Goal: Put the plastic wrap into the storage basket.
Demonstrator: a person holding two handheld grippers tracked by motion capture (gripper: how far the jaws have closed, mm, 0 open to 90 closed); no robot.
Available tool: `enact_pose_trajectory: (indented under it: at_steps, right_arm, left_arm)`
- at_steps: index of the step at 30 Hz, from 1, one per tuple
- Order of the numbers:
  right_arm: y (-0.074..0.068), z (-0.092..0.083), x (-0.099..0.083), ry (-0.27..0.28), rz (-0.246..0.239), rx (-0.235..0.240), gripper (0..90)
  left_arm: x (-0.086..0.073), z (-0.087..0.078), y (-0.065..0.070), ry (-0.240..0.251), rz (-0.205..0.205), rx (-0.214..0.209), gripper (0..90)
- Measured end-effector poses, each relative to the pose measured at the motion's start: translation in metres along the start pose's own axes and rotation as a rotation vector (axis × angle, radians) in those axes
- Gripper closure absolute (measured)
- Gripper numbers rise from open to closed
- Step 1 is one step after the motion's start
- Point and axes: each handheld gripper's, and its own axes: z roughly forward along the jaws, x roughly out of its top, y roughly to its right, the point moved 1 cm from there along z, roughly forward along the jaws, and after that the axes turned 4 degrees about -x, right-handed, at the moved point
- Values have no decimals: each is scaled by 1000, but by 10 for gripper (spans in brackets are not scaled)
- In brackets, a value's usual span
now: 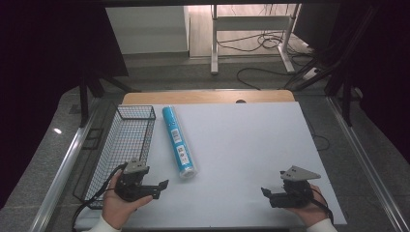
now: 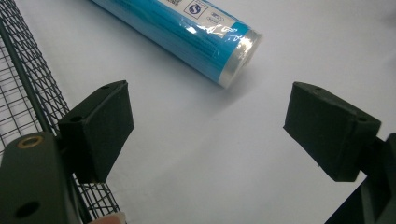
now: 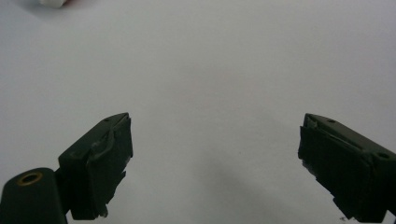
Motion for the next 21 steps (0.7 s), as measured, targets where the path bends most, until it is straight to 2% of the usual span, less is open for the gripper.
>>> enact_pose_trajectory:
  at_steps: [10, 15, 21]
  right_arm:
    - [1, 1, 1, -4, 21, 9, 112]
    - [-1, 2, 2, -7, 36, 5, 112]
    - [-1, 4, 5, -32, 71, 17, 133]
  left_arm:
    - [0, 1, 0, -8, 10, 1, 156]
    - [-1, 2, 0, -21, 30, 8, 156]
    - [-2, 2, 0, -30, 47, 13, 156]
